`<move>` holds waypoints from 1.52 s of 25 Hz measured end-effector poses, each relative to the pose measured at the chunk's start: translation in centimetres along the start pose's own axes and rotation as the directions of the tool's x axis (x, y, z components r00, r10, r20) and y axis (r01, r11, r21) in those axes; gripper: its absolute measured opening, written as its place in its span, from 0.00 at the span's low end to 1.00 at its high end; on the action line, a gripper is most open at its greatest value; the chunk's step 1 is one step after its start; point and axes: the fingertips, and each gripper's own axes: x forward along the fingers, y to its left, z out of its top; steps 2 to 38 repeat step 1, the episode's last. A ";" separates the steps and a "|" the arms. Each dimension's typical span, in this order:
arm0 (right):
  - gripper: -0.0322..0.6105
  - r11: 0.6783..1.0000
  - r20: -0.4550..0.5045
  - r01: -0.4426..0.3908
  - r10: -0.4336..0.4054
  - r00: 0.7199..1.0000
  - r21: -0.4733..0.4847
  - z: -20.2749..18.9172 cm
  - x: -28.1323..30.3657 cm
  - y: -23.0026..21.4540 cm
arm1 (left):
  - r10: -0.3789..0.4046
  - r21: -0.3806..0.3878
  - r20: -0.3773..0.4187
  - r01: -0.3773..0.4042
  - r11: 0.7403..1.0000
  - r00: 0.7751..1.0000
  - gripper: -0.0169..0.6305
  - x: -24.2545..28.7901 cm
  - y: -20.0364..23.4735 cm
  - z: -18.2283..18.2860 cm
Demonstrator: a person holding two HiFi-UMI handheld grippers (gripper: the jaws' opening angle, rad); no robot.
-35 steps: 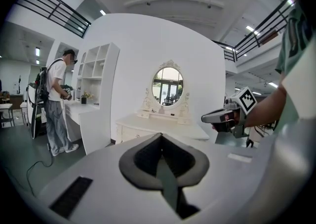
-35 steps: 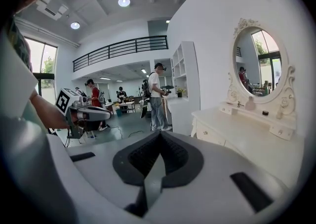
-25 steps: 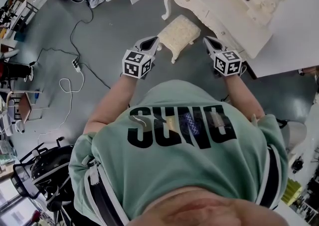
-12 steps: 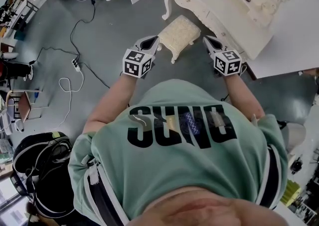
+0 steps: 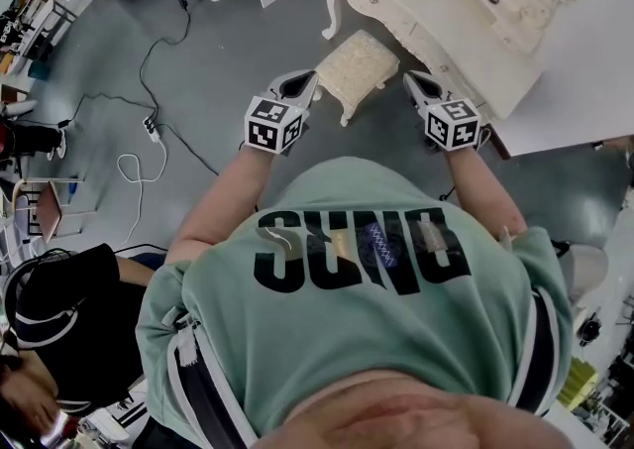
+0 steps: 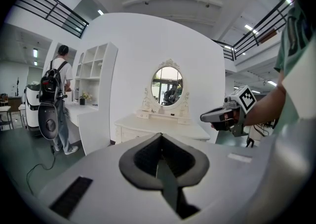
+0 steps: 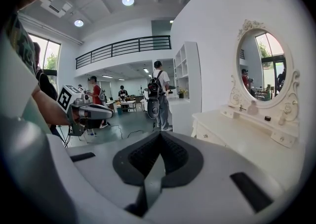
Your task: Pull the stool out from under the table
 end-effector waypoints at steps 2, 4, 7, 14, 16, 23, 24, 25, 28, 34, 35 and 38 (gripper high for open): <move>0.04 1.000 0.000 -0.001 0.001 1.000 -0.001 0.1 0.0 0.0 | 0.000 0.000 0.000 0.000 1.000 1.000 0.04 0.1 0.0 0.1; 0.04 1.000 0.000 -0.001 0.001 1.000 -0.001 0.1 0.0 0.0 | 0.000 0.000 0.000 0.000 1.000 1.000 0.04 0.1 0.0 0.1; 0.04 1.000 0.000 -0.001 0.001 1.000 -0.001 0.1 0.0 0.0 | 0.000 0.000 0.000 0.000 1.000 1.000 0.04 0.1 0.0 0.1; 0.04 1.000 0.000 -0.001 0.001 1.000 -0.001 0.1 0.0 0.0 | 0.000 0.000 0.000 0.000 1.000 1.000 0.04 0.1 0.0 0.1; 0.04 1.000 0.000 -0.001 0.001 1.000 -0.001 0.1 0.0 0.0 | 0.000 0.000 0.000 0.000 1.000 1.000 0.04 0.1 0.0 0.1; 0.04 1.000 0.000 -0.001 0.001 1.000 -0.001 0.1 0.0 0.0 | 0.000 0.000 0.000 0.000 1.000 1.000 0.04 0.1 0.0 0.1; 0.04 1.000 0.000 -0.001 0.001 1.000 -0.001 0.1 0.0 0.0 | 0.000 0.000 0.000 0.000 1.000 1.000 0.04 0.1 0.0 0.1; 0.04 1.000 0.000 -0.001 0.001 1.000 -0.001 0.1 0.0 0.0 | 0.000 0.000 0.000 0.000 1.000 1.000 0.04 0.1 0.0 0.1; 0.04 1.000 0.000 -0.001 0.001 1.000 -0.001 0.1 0.0 0.0 | 0.000 0.000 0.000 0.000 1.000 1.000 0.04 0.1 0.0 0.1; 0.04 1.000 0.000 -0.001 0.001 1.000 -0.001 0.1 0.0 0.0 | 0.000 0.000 0.000 0.000 1.000 1.000 0.04 0.1 0.0 0.1; 0.04 1.000 0.000 -0.001 0.001 1.000 -0.001 0.1 0.0 0.0 | 0.000 0.000 0.000 0.000 1.000 1.000 0.04 0.1 0.0 0.1; 0.04 1.000 0.000 -0.001 0.001 1.000 -0.001 0.1 0.0 0.0 | 0.000 0.000 0.000 0.000 1.000 1.000 0.04 0.1 0.0 0.1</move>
